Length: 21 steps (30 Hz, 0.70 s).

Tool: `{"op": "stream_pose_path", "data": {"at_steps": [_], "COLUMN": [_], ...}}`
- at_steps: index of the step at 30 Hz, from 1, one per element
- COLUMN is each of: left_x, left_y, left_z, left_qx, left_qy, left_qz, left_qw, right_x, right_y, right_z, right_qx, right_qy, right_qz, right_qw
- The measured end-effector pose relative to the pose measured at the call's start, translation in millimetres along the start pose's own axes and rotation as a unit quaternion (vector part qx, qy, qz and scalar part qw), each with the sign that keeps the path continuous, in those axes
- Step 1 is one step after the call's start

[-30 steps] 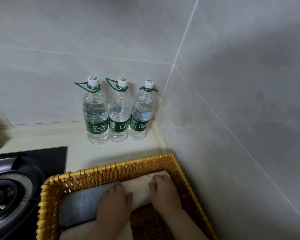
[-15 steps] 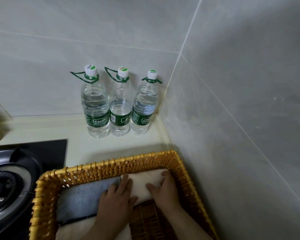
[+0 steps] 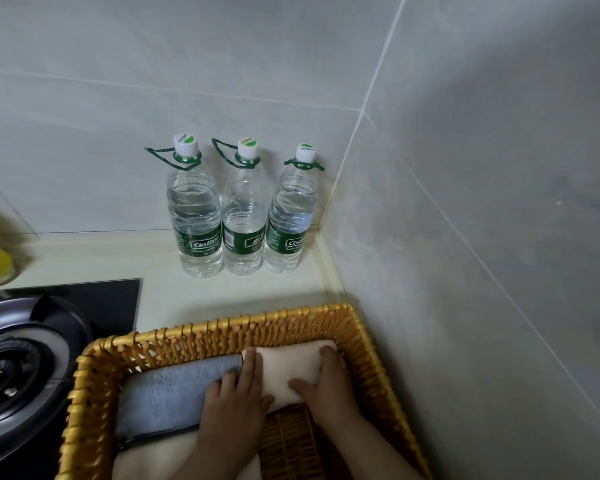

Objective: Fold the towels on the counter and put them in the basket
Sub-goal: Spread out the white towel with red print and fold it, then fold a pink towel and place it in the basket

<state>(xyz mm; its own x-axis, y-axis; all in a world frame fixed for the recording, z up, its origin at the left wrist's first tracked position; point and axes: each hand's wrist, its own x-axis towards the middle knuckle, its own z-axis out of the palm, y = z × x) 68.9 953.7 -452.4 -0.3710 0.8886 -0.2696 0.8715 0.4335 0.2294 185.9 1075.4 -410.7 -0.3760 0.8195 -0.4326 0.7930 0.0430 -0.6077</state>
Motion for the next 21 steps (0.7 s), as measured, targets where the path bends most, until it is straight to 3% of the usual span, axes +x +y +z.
{"op": "stream_pose_path", "data": {"at_steps": [3,5,14,21], "left_x": [-3.2,-13.7,-106.4,-243.4], "left_y": [1.0,3.5,-19.2,-56.4], "left_z": [-10.8,-31.4,-106.2,-153.4], "left_qx": [0.007,-0.045,-0.204,-0.157], "left_qy": [0.0,0.012,0.114,0.243], "left_qz": [-0.007,-0.01,-0.022,-0.098], "left_qw": [1.0,0.999,0.972,0.952], "right_x": [-10.0,-19.4,-89.5,-160.8], "right_y": [-8.1,-12.8,-41.7,-78.4], "right_z": [-13.3,-23.8,-66.2,-61.1], "right_qx": [-0.008,-0.006,-0.046,-0.047], "right_qy": [-0.037,-0.053,0.001,-0.04], "right_qz": [-0.014,-0.036,-0.23,-0.342], "right_qw": [0.999,0.998,0.972,0.938]}}
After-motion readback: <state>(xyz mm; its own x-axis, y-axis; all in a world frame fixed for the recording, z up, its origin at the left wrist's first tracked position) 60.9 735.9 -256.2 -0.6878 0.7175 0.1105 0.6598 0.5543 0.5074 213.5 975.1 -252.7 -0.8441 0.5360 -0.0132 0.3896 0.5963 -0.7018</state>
